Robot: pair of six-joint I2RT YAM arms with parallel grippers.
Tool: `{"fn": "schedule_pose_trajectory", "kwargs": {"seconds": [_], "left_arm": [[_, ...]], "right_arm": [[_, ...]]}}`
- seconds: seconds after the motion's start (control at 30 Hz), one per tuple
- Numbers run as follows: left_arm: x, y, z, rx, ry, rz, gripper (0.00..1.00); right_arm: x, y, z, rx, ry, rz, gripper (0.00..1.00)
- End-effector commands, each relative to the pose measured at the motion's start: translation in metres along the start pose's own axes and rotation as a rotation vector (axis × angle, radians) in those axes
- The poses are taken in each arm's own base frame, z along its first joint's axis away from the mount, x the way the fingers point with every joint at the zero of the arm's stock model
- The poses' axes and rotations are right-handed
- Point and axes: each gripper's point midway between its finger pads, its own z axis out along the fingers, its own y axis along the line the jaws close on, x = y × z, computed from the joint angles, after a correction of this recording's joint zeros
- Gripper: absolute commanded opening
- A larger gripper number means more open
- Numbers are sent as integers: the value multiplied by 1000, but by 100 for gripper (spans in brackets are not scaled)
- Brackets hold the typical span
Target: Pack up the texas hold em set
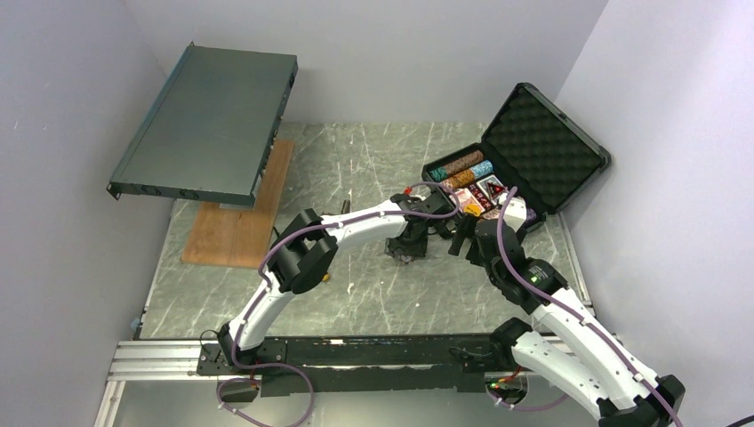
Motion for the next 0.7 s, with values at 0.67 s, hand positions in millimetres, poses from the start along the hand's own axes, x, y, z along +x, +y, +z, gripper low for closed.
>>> {"fn": "schedule_pose_trajectory", "kwargs": {"seconds": [0.67], "left_arm": [[-24,5,-48,101,-115,81,26]], "right_arm": [[-3,10,5,-31,-7,15,100]]}}
